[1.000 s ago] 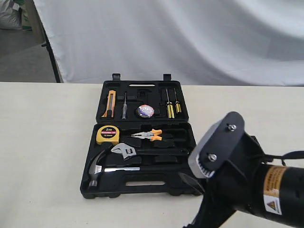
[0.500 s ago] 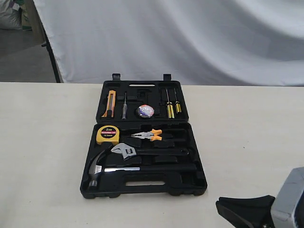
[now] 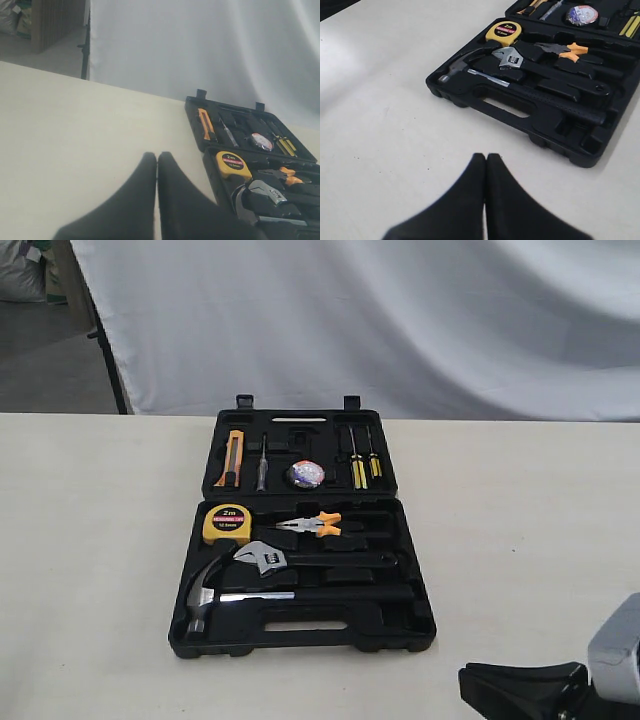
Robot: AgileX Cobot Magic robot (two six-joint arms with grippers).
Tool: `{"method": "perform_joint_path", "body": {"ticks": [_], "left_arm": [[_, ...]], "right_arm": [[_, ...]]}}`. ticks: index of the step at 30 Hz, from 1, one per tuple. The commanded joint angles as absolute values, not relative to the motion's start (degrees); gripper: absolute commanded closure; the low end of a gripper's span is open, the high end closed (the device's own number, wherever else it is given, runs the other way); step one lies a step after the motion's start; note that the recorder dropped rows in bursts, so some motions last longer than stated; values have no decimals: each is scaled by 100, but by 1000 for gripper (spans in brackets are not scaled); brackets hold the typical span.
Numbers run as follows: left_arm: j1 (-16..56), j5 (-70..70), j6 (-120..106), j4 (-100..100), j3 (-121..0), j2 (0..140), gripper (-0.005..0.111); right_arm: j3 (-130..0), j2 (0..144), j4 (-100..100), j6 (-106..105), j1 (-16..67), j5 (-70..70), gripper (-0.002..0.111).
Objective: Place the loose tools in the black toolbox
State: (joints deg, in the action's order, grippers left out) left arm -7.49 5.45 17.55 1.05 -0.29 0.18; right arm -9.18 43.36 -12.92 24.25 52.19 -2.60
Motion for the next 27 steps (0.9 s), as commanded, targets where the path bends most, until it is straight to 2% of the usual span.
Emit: {"method": "perform_joint_path", "body": {"ticks": [1, 7, 11, 20, 23, 27], "left_arm": [[-894, 503, 1782, 130, -44, 0, 106], [-894, 503, 1782, 130, -44, 0, 106], [-894, 503, 1782, 130, -44, 0, 106], [-894, 503, 1782, 130, -44, 0, 106], [-894, 503, 1782, 130, -44, 0, 106], [-894, 503, 1782, 130, -44, 0, 106]], "right_arm": [[-854, 4309, -1180, 2480, 5208, -338, 109], [0, 3883, -769, 2452, 5208, -1915, 109], [0, 3385, -754, 2233, 5208, -1139, 109], [0, 2494, -765, 2009, 5175, -849, 109], [0, 2226, -765, 2009, 4702, -699, 109], [0, 1768, -765, 2197, 3466, -596, 109]]}}
